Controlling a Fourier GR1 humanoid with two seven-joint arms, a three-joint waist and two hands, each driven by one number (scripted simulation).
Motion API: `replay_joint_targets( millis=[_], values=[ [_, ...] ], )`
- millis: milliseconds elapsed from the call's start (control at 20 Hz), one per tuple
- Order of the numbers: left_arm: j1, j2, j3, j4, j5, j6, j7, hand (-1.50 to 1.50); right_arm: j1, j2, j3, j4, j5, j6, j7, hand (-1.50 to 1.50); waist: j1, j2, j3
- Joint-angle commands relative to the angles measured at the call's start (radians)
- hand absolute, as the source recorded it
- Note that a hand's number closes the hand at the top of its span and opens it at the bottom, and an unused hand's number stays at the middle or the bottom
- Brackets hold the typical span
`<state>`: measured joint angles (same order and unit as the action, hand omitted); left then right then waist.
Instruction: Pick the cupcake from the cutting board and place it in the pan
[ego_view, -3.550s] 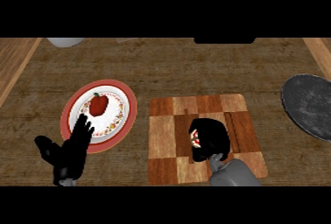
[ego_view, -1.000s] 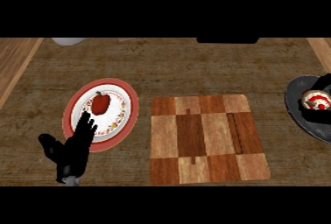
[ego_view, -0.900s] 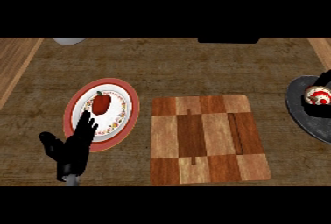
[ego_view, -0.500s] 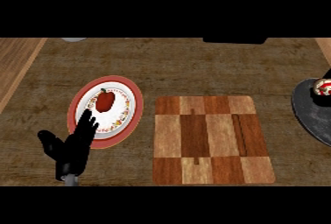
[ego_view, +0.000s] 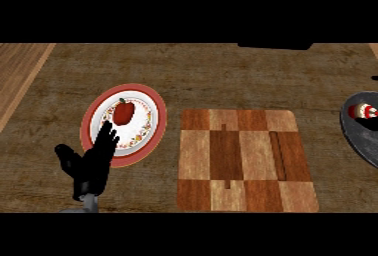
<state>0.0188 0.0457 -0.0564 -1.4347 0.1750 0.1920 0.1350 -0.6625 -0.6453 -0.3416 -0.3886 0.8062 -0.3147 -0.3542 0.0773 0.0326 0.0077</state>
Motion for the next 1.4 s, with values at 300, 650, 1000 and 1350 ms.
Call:
replay_joint_targets(
  millis=[300,650,1000,1350],
  values=[
    [-0.017,0.007,0.024,0.021,0.010,0.001,0.004,0.00,-0.086,0.043,-0.241,0.109,-0.286,0.189,-0.268,-1.50,-0.020,-0.003,0.004],
    [0.010,-0.019,0.010,0.007,0.005,0.015,-0.014,0.00,-0.085,-0.092,-0.382,0.207,-0.440,0.522,-0.300,-1.50,-0.032,-0.007,0.002],
    [0.018,0.004,0.029,0.019,0.010,0.005,-0.002,0.00,0.041,-0.213,-0.408,0.244,-0.482,0.867,-0.419,-1.50,-0.048,-0.014,0.000],
    [0.033,-0.012,0.026,0.015,0.019,-0.003,-0.021,0.00,0.154,-0.244,-0.382,0.205,-0.484,1.012,-0.496,-1.50,-0.058,-0.019,-0.001]
  ],
)
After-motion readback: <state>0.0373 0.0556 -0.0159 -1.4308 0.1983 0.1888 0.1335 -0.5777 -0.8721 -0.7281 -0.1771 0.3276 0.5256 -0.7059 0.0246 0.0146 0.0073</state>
